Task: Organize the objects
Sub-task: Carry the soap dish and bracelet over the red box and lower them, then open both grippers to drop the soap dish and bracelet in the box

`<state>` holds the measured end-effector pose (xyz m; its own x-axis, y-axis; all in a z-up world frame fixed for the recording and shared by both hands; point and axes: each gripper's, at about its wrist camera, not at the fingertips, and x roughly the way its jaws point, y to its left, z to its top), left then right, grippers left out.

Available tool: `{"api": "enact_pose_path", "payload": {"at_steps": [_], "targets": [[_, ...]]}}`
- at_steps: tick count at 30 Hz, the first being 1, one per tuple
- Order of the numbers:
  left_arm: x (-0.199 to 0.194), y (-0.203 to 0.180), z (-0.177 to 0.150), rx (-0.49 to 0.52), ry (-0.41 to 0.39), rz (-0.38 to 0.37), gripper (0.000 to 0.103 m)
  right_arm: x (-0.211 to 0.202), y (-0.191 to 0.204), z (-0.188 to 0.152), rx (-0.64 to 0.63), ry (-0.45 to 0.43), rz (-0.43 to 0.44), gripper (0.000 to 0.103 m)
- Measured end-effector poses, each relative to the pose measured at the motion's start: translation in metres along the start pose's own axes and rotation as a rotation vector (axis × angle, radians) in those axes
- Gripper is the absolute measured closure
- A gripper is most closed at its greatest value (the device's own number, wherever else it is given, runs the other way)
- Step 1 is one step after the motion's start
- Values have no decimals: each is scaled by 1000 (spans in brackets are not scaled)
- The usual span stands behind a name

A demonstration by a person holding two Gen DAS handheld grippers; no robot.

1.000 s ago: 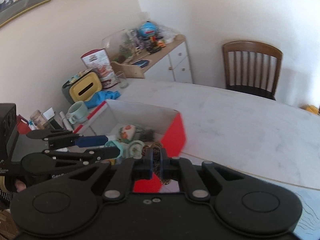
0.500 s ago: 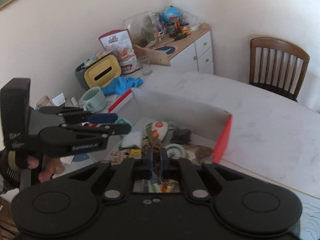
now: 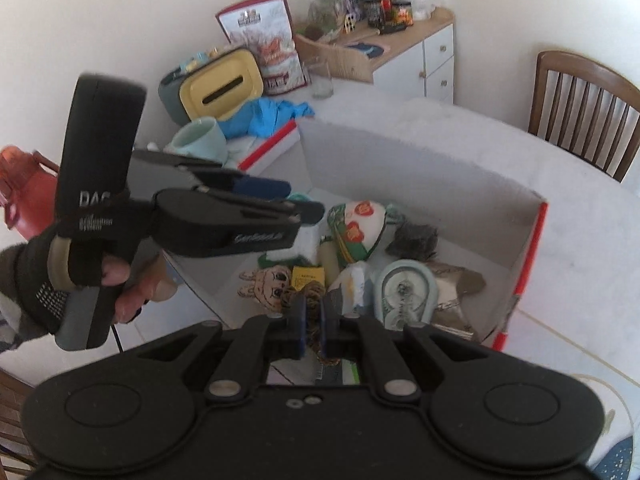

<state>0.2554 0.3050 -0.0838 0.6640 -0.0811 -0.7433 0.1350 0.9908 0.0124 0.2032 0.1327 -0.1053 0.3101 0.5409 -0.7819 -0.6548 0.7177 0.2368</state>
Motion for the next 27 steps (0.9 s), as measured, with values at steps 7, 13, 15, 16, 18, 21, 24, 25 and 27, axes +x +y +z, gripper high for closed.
{"api": "enact_pose_path", "payload": {"at_steps": [7, 13, 15, 16, 18, 21, 24, 25, 27], "targets": [[18, -3, 3, 29, 58, -14, 67, 21, 7, -3, -20, 39, -27, 98], [32, -8, 3, 57, 122, -13, 67, 26, 8, -4, -28, 44, -37, 98], [35, -9, 3, 61, 139, -18, 67, 26, 7, -3, -22, 42, -38, 97], [37, -9, 3, 63, 148, -18, 67, 26, 7, -3, -19, 42, -39, 97], [40, -9, 3, 63, 171, -21, 67, 25, 5, -3, -8, 38, -42, 92], [44, -9, 2, 64, 195, -27, 67, 21, 1, -3, 16, 26, -32, 88], [45, -10, 2, 65, 212, -22, 66, 14, -2, -2, 27, 10, -32, 86], [45, -9, 3, 68, 218, -23, 66, 12, -3, -2, 31, 5, -34, 85], [46, -9, 4, 70, 228, -23, 66, 8, -5, -2, 40, -1, -34, 83]]}}
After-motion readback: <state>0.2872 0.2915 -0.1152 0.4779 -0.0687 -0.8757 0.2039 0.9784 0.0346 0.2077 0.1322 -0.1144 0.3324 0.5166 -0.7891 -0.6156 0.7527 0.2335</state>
